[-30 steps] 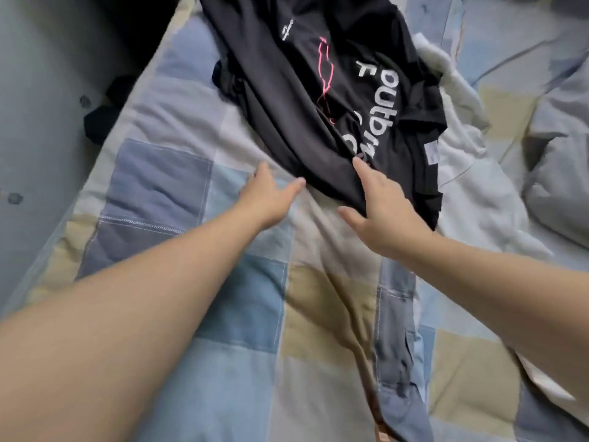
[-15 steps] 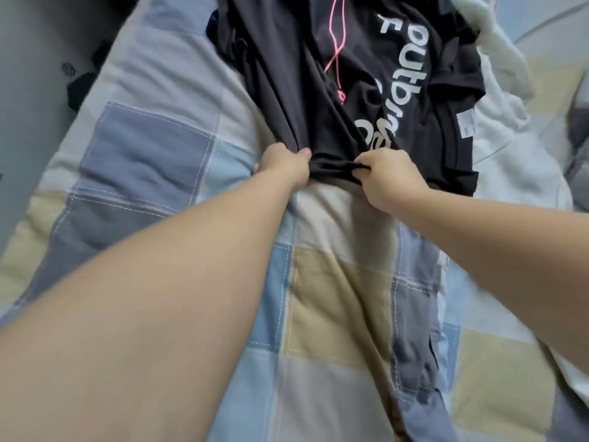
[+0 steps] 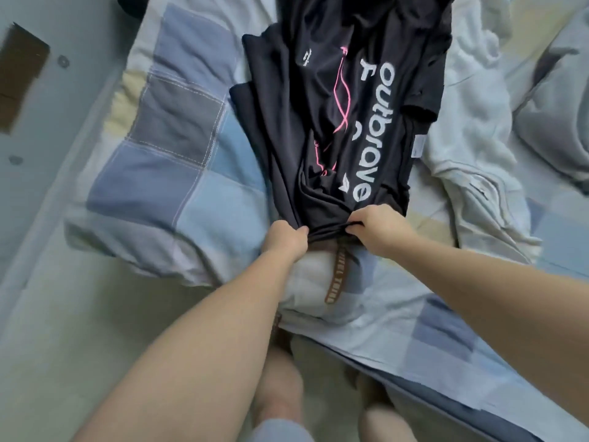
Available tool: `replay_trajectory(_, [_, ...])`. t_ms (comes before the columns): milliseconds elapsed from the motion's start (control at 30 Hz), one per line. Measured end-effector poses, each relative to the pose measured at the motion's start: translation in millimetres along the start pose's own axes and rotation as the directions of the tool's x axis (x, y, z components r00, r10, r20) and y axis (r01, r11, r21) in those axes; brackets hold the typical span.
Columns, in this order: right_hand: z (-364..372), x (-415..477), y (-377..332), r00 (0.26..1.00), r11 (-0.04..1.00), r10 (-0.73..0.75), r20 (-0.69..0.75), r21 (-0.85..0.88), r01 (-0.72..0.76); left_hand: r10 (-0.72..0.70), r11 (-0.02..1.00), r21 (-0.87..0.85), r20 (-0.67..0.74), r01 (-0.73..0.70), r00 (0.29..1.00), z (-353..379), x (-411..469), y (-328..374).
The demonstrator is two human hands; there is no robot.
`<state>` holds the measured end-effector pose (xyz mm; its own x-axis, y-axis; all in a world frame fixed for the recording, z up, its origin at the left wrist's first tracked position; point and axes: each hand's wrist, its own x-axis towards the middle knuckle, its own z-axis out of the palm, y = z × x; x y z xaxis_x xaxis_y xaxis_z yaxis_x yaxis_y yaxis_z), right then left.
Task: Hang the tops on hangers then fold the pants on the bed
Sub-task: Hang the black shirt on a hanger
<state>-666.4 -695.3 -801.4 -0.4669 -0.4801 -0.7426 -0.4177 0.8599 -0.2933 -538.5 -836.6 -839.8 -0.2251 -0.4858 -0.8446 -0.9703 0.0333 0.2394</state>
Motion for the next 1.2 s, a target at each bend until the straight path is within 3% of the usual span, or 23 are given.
replay_trajectory(100, [36.3,-44.5,13.4,0.999,0.998,-0.008,0.034,0.067,0.005,0.003,0.999,0.041,-0.037,-0.002,0.999,24.3,-39.6,-37.9])
replay_trajectory(300, [80.7,-111.7,56.3,0.994,0.997,-0.02,0.108,0.073,0.012,-0.131,0.979,-0.152,0.052,0.138,0.99,87.6,-106.4,-88.8])
replay_trajectory(400, [81.5,-127.1,67.8,0.988,0.993,-0.054,0.147,0.109,0.038,-0.186,0.947,-0.262,0.028,0.186,0.982,106.7,-130.4,-96.5])
replay_trajectory(600, [49.3,-118.0,56.2,0.992,0.968,-0.049,0.118,0.252,0.018,-0.158,0.965,-0.241,-0.234,0.1,0.959,91.4,-137.1,-79.8])
replay_trajectory(700, [20.8,-94.7,35.6,0.999,0.953,-0.041,0.034,0.301,0.029,-0.041,0.99,-0.14,-0.42,-0.02,0.907,53.3,-117.0,-57.6])
replay_trajectory(767, [1.1,-70.0,18.0,0.999,0.947,-0.042,-0.008,0.319,0.043,0.062,0.99,-0.082,-0.461,-0.112,0.885,25.0,-91.0,-35.9])
replay_trajectory(933, [-36.4,8.8,-27.5,0.989,0.953,-0.098,-0.109,0.277,0.124,0.21,0.978,0.081,-0.408,-0.193,0.889,-34.8,-4.1,25.3])
replay_trajectory(1067, [-53.4,73.6,-65.9,0.956,0.967,-0.245,-0.16,0.036,0.254,0.108,0.991,0.108,-0.267,-0.081,0.958,-55.8,51.4,62.3])
replay_trajectory(1133, [-56.5,105.0,-81.3,0.97,0.979,-0.198,-0.142,0.009,0.201,0.125,0.984,0.149,-0.218,-0.093,0.968,-57.7,70.9,61.0])
replay_trajectory(1200, [-54.8,124.6,-92.8,0.992,0.995,-0.066,-0.109,0.073,0.074,0.182,0.983,0.058,-0.203,-0.174,0.962,-59.9,78.5,47.3])
